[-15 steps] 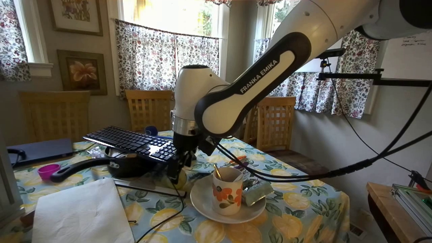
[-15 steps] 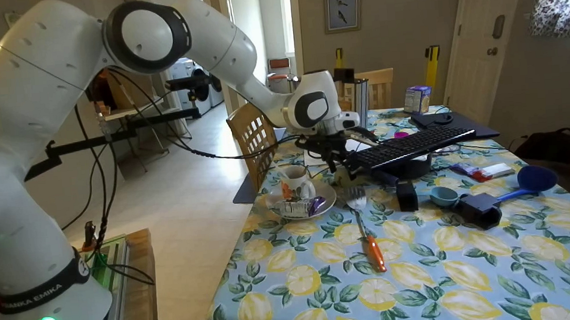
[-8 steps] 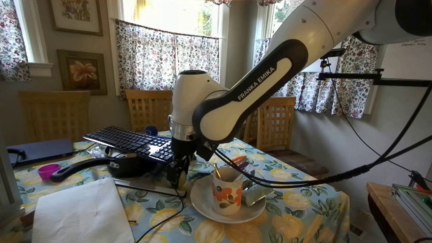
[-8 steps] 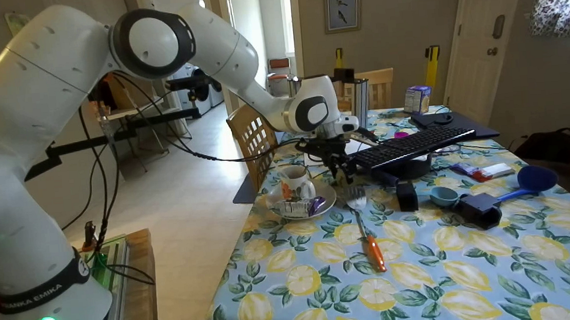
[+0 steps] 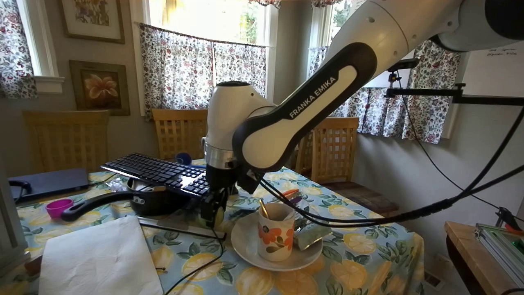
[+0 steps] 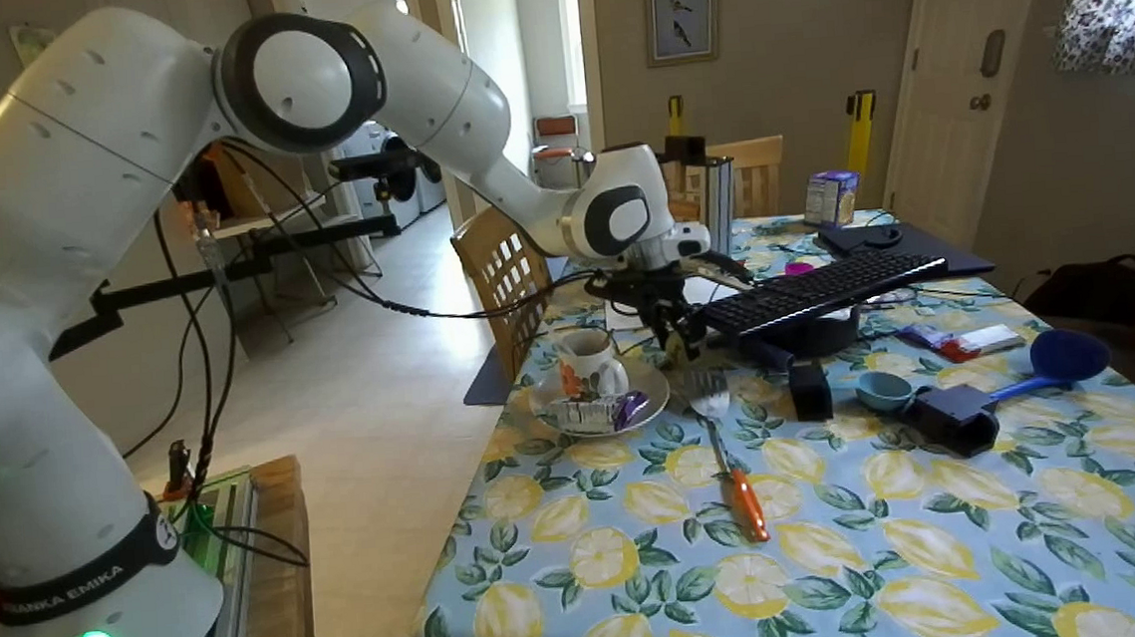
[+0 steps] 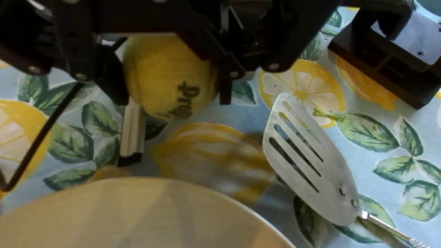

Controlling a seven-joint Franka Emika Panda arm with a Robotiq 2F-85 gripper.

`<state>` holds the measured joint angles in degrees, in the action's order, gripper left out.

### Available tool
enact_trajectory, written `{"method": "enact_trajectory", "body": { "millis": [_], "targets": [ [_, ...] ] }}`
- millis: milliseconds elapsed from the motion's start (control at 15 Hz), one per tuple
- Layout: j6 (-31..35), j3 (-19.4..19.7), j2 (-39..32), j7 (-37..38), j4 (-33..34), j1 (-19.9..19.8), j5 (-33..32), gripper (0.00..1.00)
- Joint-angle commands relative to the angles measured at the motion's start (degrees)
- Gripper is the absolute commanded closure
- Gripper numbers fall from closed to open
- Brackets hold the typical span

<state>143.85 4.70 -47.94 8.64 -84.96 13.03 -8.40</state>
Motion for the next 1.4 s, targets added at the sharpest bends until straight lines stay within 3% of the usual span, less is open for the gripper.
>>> {"method": "enact_trajectory", "body": {
  "millis": [0, 133, 267, 400, 733, 1067, 1133, 1200, 1333],
  "targets": [
    [-1.46, -1.90, 6.65, -2.92, -7.34, -1.10, -0.60, 0.59],
    [-3.07, -3.17, 8.74, -4.81, -9.43, -2.16, 0.16, 0.59],
    [-6.19, -1.53, 10.87, -1.52, -11.39, -1.28, -0.73, 0.59],
    [-9.30, 1.76, 13.01, 5.69, -13.40, 0.73, -2.39, 0.59],
    [-9.94, 5.52, 17.50, 20.13, -18.06, 1.34, -2.77, 0.59],
    [-13.79, 7.55, 16.70, 32.44, -15.52, 0.28, -1.35, 0.59],
    [-15.86, 6.34, 15.98, 30.62, -14.17, -0.85, -0.74, 0.59],
    [-12.60, 5.83, 16.42, 29.30, -15.78, -1.28, -1.81, 0.34],
    [-14.31, 5.73, 16.41, 29.88, -15.39, -1.59, -1.80, 0.34]
  ]
}}
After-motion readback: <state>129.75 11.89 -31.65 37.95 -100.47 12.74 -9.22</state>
